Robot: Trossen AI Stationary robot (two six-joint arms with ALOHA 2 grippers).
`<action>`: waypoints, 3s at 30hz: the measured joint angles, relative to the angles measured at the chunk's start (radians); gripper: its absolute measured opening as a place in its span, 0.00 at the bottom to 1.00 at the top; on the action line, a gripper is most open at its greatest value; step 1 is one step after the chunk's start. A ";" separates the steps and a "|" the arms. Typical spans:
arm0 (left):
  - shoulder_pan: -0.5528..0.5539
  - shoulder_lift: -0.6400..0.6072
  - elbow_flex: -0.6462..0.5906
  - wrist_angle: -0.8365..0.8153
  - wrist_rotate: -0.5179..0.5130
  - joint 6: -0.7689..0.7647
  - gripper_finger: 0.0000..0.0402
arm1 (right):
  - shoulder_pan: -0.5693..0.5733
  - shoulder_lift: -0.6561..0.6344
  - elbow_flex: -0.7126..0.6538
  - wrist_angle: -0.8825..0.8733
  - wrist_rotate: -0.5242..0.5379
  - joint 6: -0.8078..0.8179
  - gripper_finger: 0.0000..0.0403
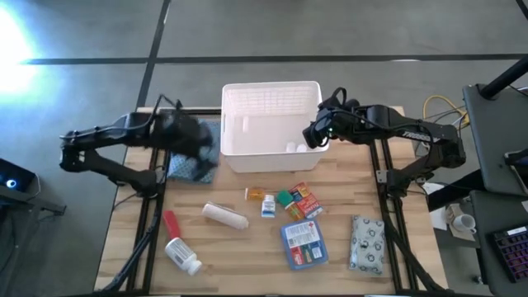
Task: Pick & place medical supplies in basket/bin
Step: Put the white bandage into the white bin
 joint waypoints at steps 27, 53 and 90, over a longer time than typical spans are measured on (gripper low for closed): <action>-0.433 0.001 -0.735 0.624 -0.036 0.065 0.75 | 0.025 0.000 0.000 0.003 0.005 -0.026 0.66; -0.430 0.185 -0.939 0.887 -0.026 0.093 0.75 | 0.029 0.000 0.000 -0.001 -0.014 -0.016 0.66; -0.012 -0.044 -0.113 0.694 -0.328 0.395 0.29 | 0.081 0.000 0.011 0.017 0.164 -0.022 0.62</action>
